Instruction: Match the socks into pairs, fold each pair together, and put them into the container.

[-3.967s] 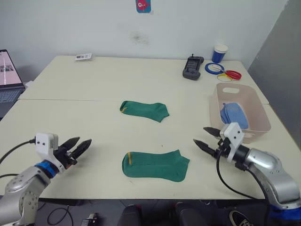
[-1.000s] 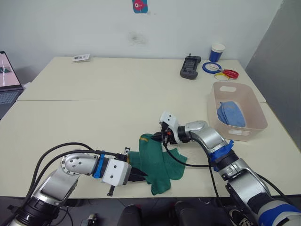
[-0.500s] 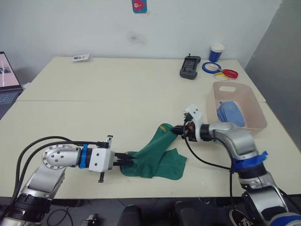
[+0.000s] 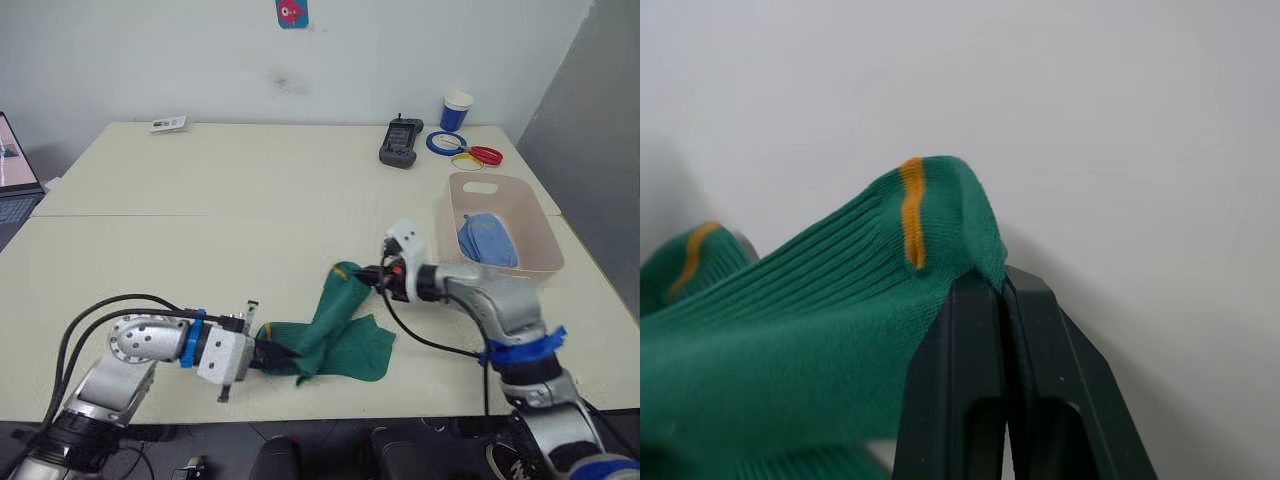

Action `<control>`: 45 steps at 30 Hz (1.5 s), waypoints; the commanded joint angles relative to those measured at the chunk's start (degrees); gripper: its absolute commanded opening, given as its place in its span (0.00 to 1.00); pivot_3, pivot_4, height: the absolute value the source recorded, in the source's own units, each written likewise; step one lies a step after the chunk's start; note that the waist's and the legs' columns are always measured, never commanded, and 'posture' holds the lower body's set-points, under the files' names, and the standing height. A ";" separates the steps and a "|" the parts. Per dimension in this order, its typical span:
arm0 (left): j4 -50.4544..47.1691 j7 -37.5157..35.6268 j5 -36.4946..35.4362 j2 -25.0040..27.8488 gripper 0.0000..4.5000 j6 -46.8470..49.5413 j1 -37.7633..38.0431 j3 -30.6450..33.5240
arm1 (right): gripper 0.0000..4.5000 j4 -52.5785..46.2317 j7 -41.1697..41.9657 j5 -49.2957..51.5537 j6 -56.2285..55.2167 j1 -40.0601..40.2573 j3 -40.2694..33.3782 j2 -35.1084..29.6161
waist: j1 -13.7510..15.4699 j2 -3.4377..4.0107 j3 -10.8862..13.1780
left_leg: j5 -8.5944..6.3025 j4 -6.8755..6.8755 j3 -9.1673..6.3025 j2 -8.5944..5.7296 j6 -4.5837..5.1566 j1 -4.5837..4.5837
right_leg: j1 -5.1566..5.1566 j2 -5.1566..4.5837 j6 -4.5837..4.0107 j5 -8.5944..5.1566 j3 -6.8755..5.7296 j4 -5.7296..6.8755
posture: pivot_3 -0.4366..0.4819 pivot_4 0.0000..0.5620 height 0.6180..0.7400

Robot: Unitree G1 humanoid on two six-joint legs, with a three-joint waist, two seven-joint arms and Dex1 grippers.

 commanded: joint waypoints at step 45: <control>20.73 9.98 1.67 -4.10 0.81 38.33 -23.76 -3.60 | 0.97 -34.31 9.78 13.46 7.07 26.05 -0.43 -20.70 | 0.08 -0.06 0.04 | 0.00 -0.03 -0.24 -0.04 0.00 0.00 | 0.05 0.11 -0.15 -0.20 -0.16 -0.05 | 0.48 0.27 1.00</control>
